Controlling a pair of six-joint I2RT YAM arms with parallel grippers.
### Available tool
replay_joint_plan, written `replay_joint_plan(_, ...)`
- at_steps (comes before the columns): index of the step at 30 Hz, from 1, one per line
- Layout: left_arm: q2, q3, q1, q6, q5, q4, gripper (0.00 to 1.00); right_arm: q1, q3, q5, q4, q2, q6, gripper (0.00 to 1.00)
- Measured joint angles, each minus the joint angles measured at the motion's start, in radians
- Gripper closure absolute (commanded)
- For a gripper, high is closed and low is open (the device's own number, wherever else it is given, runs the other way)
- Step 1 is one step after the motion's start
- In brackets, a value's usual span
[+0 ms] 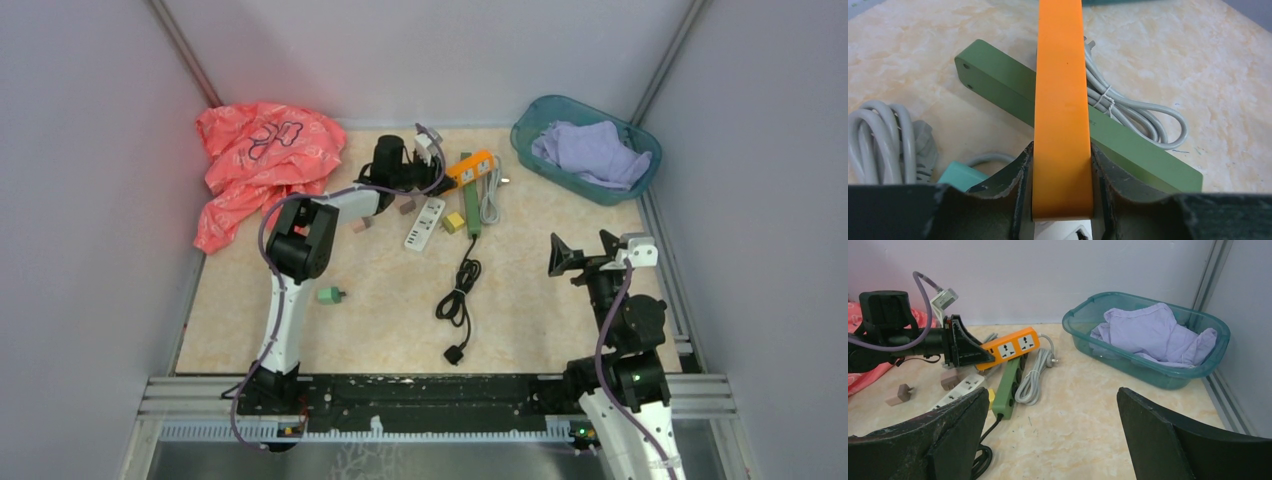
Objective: Insert the plug
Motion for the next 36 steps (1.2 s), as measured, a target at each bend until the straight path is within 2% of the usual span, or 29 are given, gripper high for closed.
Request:
replay_joint_plan(8, -0.070, -0.094, -0.024, -0.130, 0.034, 0.038, 1.00, 0.000, 0.000, -0.008, 0.001, 0.004, 0.000, 0.01)
replay_joint_plan(15, -0.175, -0.162, -0.053, -0.304, 0.101, 0.079, 1.00, 0.000, 0.010, -0.026, -0.015, 0.055, 0.002, 0.05)
replay_joint_plan(20, -0.281, -0.224, -0.069, -0.383, 0.130, 0.078, 1.00, 0.000, 0.054, -0.077, -0.039, 0.135, 0.015, 0.10)
replay_joint_plan(26, -0.419, -0.312, -0.080, -0.432, 0.145, 0.072, 1.00, 0.000, 0.118, -0.139, -0.069, 0.245, 0.042, 0.11)
replay_joint_plan(36, -0.602, -0.437, -0.090, -0.498, 0.152, 0.046, 1.00, 0.000, 0.126, -0.218, -0.080, 0.435, 0.144, 0.14)
